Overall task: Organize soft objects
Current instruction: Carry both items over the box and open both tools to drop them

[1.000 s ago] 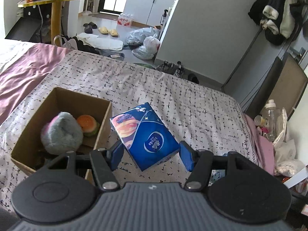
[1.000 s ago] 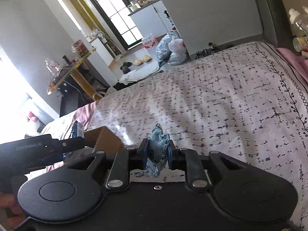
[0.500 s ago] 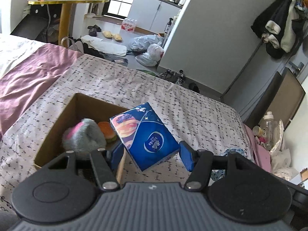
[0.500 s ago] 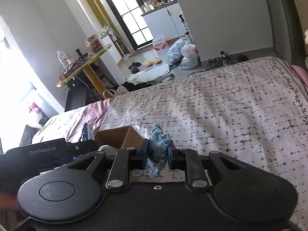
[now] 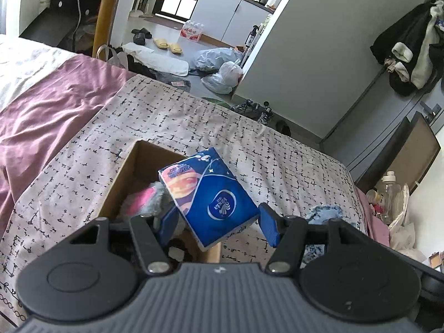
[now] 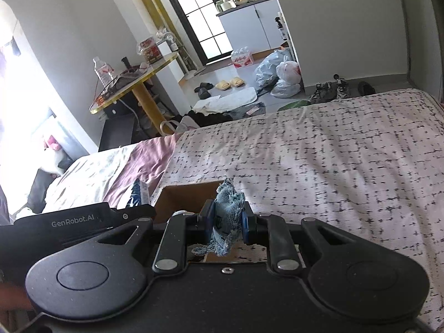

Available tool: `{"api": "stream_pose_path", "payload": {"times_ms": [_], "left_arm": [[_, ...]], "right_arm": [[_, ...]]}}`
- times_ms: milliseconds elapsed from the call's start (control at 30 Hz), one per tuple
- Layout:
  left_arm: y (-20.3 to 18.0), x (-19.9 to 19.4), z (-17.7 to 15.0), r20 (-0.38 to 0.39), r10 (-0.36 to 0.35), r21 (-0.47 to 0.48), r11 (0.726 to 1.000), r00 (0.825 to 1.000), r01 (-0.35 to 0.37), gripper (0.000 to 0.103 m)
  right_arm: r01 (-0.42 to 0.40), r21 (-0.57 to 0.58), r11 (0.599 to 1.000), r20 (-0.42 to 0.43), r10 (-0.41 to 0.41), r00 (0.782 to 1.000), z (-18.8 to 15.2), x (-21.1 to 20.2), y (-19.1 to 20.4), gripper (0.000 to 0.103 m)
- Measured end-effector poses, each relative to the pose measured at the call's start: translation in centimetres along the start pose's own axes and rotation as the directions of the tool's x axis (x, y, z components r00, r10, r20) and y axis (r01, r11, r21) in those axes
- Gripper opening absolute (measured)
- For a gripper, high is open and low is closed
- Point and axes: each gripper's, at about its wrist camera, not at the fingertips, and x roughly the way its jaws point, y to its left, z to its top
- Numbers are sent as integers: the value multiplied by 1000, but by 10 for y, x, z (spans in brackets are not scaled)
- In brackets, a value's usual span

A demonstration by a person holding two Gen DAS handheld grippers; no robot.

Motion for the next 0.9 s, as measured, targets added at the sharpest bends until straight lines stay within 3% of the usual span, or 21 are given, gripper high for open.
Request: {"api": "stream_pose_path", "payload": {"times_ms": [533,667,900], "left_arm": [[61,19,-8,-124,4,-99,995,992,-17,63],[64,16,-4,-111,17,-91,995,994,-27,72],[68,5,6,-82,29,-88,995,996,-36,76]], "right_arm": [[-3,-39,999,-67,1,998,-5,42,43,20],[-6,-24,1000,-75,5,997,-5,50,49,20],[2,-25,1000,-74,-4,997,2,65,59,23]]}}
